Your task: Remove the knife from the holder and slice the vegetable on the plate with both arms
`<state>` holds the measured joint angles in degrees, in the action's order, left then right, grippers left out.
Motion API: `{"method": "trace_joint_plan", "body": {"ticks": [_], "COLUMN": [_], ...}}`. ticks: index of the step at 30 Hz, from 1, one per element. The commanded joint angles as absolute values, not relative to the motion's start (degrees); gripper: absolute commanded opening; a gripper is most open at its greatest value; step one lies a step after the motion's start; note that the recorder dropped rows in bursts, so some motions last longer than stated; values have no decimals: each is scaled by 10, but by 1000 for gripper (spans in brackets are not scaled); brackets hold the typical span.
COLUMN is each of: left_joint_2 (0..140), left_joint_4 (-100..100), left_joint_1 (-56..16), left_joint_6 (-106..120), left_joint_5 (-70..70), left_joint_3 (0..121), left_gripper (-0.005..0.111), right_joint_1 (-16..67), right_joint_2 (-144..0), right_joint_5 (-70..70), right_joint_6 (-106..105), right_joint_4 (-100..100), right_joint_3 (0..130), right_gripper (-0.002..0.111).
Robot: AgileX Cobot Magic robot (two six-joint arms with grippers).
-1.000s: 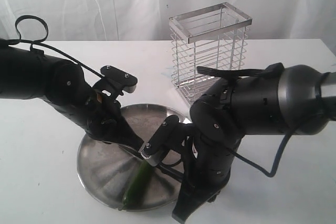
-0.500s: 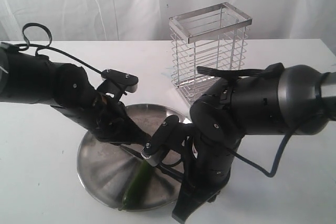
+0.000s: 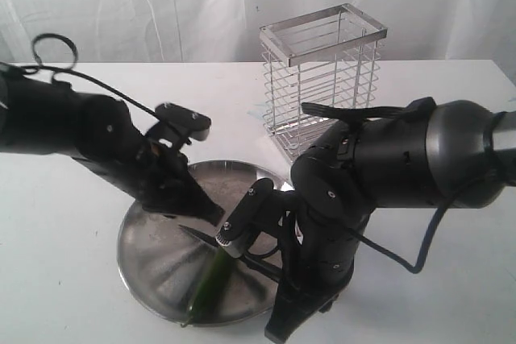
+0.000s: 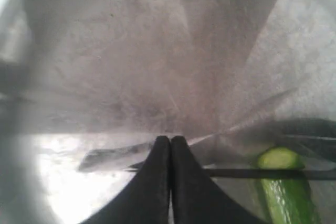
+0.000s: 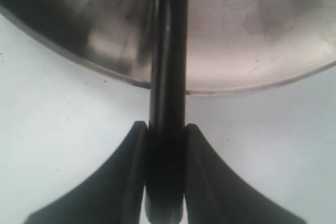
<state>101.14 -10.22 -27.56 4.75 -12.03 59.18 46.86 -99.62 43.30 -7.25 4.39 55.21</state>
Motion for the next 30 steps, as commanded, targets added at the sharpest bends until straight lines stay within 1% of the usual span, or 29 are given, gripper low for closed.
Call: {"method": "trace_joint_plan", "body": {"ticks": [1,3,5,7,12,15,21,30], "left_joint_2": [934,911,893,881,874,874,876,937], "left_joint_4": [-75,-75,-80,-117,-281,-372,-402,-398], "left_joint_1": [-233,-221,-220,-225,-247,-266,-305,-311], "left_joint_6": [48,49,64,108,242,316,349,348], "left_joint_5": [-198,-249,-278,-285,-288,-274,-206,-175], "left_joint_3": [588,587,574,551,511,498,481,478], "left_gripper": [0,0,4,12,36,44,51,52], "right_joint_1": [469,469,469,469,469,469,469,469], "right_joint_2": [-996,-996,-996,-996,-996,-996,-996,-996], "right_joint_5": [435,431,430,427,427,427,427,428], "right_joint_6": [-75,-75,-75,-75,-75,-75,-75,-75], "right_joint_4": [46,46,46,46,46,46,46,46], "right_joint_3": [553,553,553,553,553,553,553,553], "right_gripper": [0,0,0,0,0,0,0,0]}}
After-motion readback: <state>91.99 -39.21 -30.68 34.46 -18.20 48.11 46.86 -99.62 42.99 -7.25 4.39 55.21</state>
